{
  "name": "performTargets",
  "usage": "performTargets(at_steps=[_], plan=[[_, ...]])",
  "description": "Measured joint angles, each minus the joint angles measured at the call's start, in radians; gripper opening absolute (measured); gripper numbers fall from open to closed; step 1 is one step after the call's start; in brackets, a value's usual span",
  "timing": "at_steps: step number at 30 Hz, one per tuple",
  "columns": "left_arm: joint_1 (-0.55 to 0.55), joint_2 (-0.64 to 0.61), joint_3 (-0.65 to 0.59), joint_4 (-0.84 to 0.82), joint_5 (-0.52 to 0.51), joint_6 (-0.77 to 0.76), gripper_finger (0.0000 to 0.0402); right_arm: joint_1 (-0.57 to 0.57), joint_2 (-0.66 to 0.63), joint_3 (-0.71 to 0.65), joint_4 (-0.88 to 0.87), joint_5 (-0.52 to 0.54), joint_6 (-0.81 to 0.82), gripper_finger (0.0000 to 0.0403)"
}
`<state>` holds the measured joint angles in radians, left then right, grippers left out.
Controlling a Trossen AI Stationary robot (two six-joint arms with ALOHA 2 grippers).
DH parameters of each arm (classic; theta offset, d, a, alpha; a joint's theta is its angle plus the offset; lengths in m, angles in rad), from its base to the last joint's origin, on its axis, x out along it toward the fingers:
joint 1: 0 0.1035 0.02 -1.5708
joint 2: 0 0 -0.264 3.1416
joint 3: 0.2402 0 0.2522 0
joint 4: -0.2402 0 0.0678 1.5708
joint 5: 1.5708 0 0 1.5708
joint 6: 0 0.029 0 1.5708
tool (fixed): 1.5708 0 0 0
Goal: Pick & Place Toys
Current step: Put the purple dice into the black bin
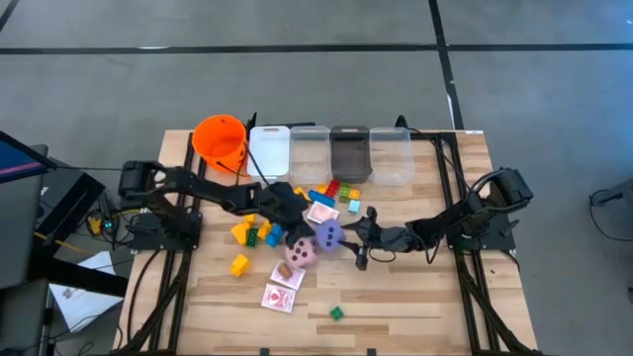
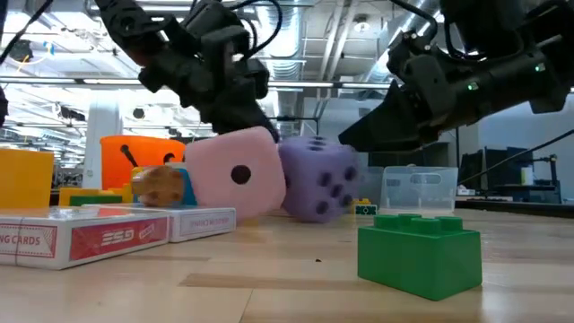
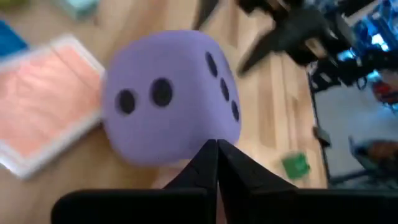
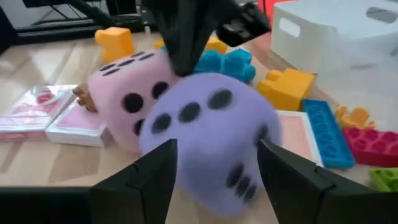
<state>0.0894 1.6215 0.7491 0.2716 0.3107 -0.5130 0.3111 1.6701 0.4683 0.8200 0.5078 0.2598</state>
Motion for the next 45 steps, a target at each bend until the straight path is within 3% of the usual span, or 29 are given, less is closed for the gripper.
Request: performTargets(at_steps=[7,13,17,20,24,27,32,36,37,39,43,45], plan=[[0.003,-0.122,-0.002,-0.125,-0.274,0.017,0.0000,0.059,-0.038,0.001,-0.118,-0.002,0.086,0.0212],[0.006,-0.223,-0.001,-0.134,-0.290,0.086,0.0000,0.095,-0.048,0.000,-0.259,0.101,0.184,0.0212],[0.005,-0.228,-0.002,-0.138,-0.258,0.088,0.0000,0.100,-0.048,0.001,-0.368,0.270,0.224,0.0212],[0.005,-0.211,-0.002,-0.132,-0.311,0.090,0.0000,0.099,-0.048,0.001,-0.447,0.400,0.270,0.0212],[0.010,-0.176,-0.003,-0.130,-0.405,0.117,0.0000,0.081,-0.048,0.000,-0.474,0.431,0.247,0.0212],[0.013,-0.125,-0.003,-0.114,-0.448,0.140,0.0000,0.063,-0.048,0.000,-0.464,0.378,0.157,0.0212],[0.008,0.011,-0.003,-0.019,-0.437,0.146,0.0000,0.058,-0.048,0.000,-0.450,0.283,0.150,0.0212],[-0.008,0.113,-0.002,0.150,-0.171,0.165,0.0000,0.095,-0.048,0.000,-0.441,0.284,0.238,0.0212],[-0.014,0.127,-0.002,0.168,-0.145,0.164,0.0000,0.104,-0.048,0.000,-0.438,0.283,0.245,0.0212],[-0.023,0.141,-0.002,0.189,-0.152,0.140,0.0000,0.119,-0.048,0.000,-0.434,0.284,0.265,0.0212],[-0.043,0.137,-0.003,0.200,-0.261,0.120,0.0000,0.144,-0.047,0.000,-0.395,0.294,0.274,0.0212],[-0.056,0.136,-0.003,0.225,-0.255,0.135,0.0000,0.156,-0.047,0.000,-0.373,0.293,0.268,0.0212]])
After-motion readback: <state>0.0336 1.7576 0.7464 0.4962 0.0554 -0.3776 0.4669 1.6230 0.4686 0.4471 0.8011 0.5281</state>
